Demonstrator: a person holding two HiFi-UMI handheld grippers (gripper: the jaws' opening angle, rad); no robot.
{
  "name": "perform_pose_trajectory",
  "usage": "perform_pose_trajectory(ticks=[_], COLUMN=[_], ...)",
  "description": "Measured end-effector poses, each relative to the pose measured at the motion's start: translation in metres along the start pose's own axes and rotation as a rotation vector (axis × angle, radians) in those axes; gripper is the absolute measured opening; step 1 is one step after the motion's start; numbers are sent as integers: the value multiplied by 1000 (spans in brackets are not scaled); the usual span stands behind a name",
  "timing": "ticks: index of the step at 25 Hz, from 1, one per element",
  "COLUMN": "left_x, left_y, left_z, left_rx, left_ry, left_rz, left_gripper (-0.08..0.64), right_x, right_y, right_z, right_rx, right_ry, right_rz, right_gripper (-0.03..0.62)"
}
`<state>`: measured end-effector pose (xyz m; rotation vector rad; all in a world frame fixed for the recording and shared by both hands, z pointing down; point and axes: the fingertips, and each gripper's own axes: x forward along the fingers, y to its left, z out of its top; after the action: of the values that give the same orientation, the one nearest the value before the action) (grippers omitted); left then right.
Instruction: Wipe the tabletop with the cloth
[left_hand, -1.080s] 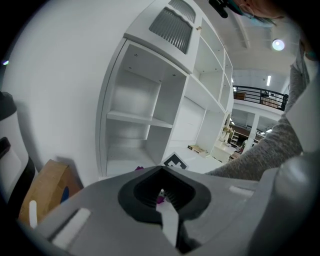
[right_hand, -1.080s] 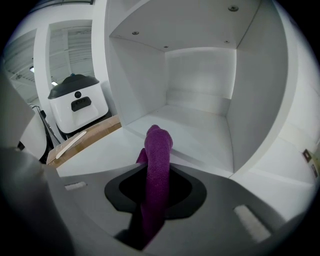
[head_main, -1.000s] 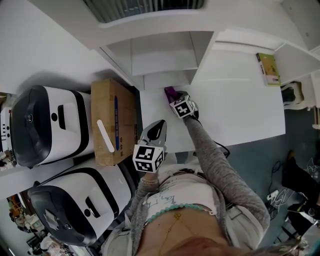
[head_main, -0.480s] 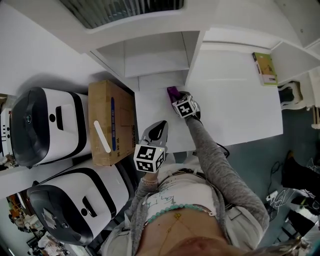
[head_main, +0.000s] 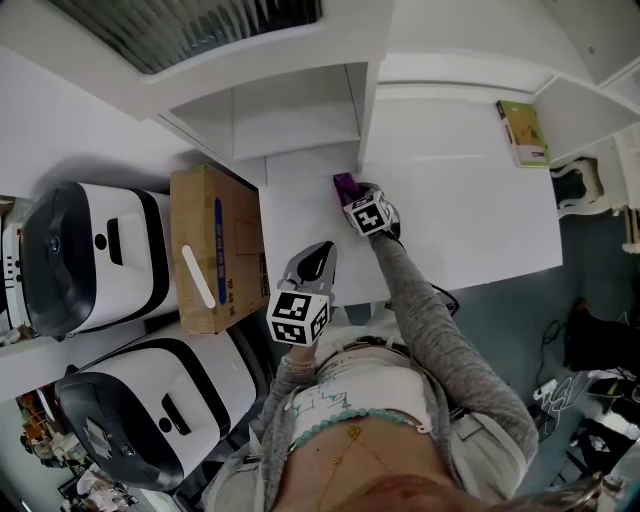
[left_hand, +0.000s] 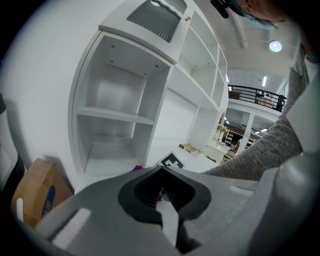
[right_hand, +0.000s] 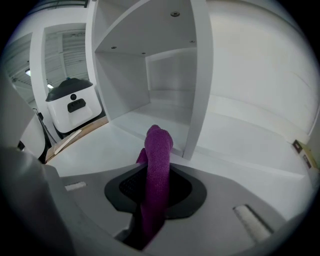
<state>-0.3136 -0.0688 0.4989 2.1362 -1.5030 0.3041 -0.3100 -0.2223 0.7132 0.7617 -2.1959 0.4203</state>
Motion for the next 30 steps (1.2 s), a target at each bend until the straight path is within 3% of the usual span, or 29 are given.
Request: perform_pose_trajectory(ticks=[21, 30], left_x=[49, 59], left_y=[-65, -91], left_z=[10, 13], left_rx=[28, 27], left_ry=[8, -5], left_rz=[-56, -21], left_gripper=[0, 0], right_x=[-36, -49], right_y=[-76, -104], right_z=[-37, -51], right_rx=[51, 42], right_ry=[4, 6], right_rz=[-37, -36], right_gripper=[97, 97])
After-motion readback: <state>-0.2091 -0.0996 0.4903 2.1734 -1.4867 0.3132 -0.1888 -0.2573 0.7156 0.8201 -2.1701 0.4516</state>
